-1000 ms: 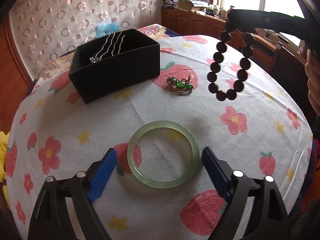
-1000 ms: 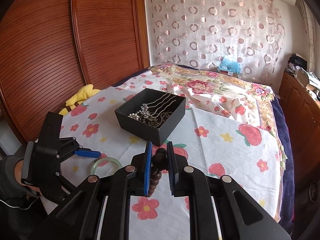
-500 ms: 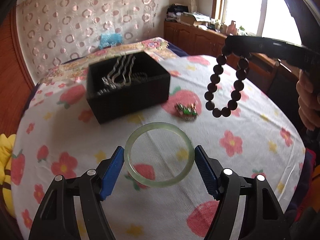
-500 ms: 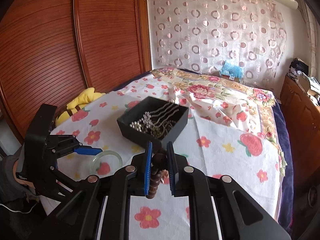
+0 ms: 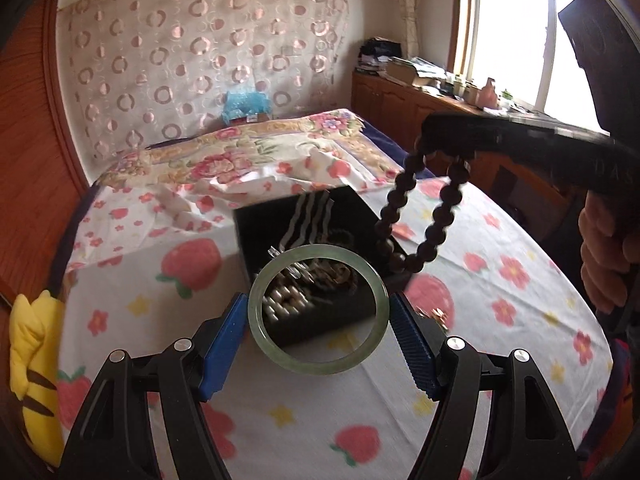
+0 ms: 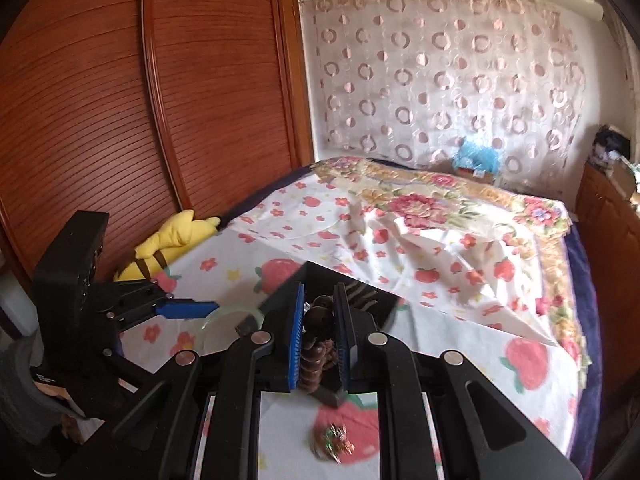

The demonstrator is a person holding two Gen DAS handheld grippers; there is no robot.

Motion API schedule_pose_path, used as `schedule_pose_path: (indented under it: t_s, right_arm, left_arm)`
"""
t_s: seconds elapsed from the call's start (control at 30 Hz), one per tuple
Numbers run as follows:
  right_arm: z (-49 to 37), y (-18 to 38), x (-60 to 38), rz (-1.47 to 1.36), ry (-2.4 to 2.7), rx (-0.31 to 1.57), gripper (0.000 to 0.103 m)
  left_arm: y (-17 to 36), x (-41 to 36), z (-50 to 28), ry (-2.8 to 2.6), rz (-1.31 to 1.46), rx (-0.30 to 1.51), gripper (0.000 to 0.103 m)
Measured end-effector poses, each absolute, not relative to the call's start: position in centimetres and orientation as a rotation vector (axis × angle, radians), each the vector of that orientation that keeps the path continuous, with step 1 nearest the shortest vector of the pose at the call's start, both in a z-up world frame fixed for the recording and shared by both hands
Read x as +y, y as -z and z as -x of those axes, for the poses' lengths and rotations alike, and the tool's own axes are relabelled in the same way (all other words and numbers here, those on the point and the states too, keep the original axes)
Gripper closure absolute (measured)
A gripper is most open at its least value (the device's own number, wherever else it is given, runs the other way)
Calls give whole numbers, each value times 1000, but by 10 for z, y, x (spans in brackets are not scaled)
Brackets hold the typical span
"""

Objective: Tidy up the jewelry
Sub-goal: 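Lower the jade bangle and bead bracelet into the box and open both grippers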

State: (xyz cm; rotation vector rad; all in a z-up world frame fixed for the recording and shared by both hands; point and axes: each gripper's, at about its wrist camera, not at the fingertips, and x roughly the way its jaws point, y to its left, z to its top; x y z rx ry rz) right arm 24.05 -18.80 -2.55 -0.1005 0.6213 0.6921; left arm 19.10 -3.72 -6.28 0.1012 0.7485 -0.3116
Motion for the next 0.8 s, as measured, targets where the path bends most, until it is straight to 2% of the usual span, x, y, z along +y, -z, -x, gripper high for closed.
schedule_pose_path:
  t_s: [0.27, 0.33, 0.57, 0.63, 0.67, 0.7, 0.8]
  right_arm:
    - [-267, 52, -165, 94, -682, 708, 86]
    - [-267, 53, -170, 85, -671, 709, 80]
    - [-261, 64, -208, 65, -616, 719, 80]
    - [-258, 72, -217, 73, -604, 734, 80]
    - [-256, 76, -221, 79, -602, 742, 80]
    - [-252, 84, -225, 89, -599, 755, 80]
    - [-241, 105, -232, 117, -598, 795, 80]
  left_arm:
    - [65, -30, -227, 280, -89, 772, 34]
    - [66, -32, -234, 276, -99, 773, 34]
    - [67, -39, -253, 271, -92, 781, 34]
    - [66, -42, -253, 269, -90, 771, 31]
    - [64, -43, -251, 269, -86, 759, 25]
    - [63, -44, -249, 272, -85, 751, 23]
    - [59, -48, -240, 286, -81, 735, 23]
